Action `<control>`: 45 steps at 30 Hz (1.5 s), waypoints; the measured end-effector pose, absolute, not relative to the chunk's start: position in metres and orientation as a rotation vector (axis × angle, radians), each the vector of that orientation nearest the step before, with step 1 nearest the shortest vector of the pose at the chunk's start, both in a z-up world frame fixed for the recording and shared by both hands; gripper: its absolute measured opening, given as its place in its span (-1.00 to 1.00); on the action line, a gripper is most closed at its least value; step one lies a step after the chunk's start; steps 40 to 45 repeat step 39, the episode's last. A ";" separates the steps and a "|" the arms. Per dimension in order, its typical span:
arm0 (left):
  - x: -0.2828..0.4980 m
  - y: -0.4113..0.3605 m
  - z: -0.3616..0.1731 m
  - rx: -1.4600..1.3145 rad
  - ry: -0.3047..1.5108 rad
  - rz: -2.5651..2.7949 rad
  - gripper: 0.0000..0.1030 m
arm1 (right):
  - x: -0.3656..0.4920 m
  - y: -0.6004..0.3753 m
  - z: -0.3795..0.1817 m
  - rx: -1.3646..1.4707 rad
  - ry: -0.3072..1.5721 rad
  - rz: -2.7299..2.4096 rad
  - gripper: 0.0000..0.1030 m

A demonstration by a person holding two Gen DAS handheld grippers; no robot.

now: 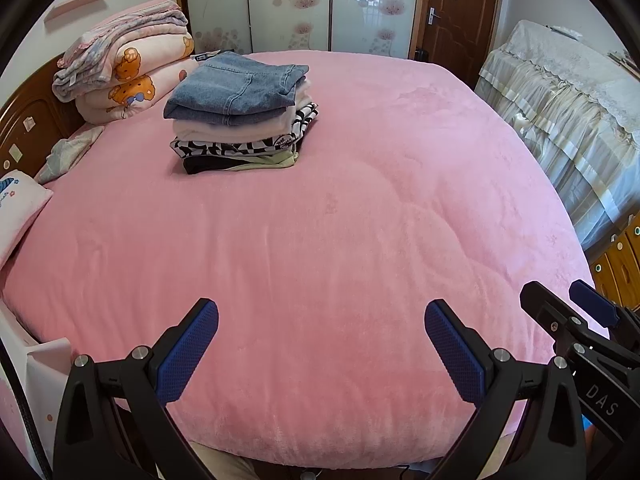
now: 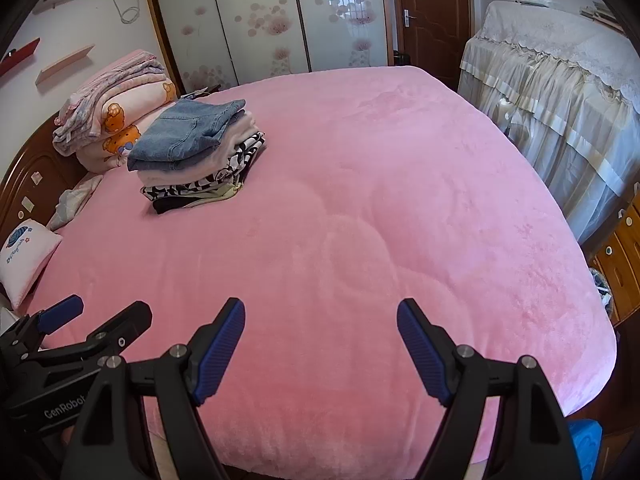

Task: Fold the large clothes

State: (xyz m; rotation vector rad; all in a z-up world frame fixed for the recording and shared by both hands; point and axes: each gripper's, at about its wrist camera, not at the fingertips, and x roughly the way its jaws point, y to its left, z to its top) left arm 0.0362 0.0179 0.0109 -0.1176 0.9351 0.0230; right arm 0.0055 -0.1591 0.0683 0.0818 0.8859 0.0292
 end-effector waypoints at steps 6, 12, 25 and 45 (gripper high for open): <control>0.037 0.018 0.008 -0.119 0.942 0.023 0.99 | 0.006 -0.159 0.068 0.080 0.886 0.029 0.53; 0.038 0.018 0.006 -0.119 0.951 0.025 0.99 | 0.007 -0.158 0.066 0.079 0.889 0.025 0.53; 0.037 0.018 0.003 -0.120 0.962 0.024 0.98 | 0.006 -0.160 0.063 0.079 0.888 0.022 0.53; 0.038 0.020 0.002 -0.124 0.971 0.010 0.98 | 0.005 -0.161 0.061 0.071 0.886 0.013 0.53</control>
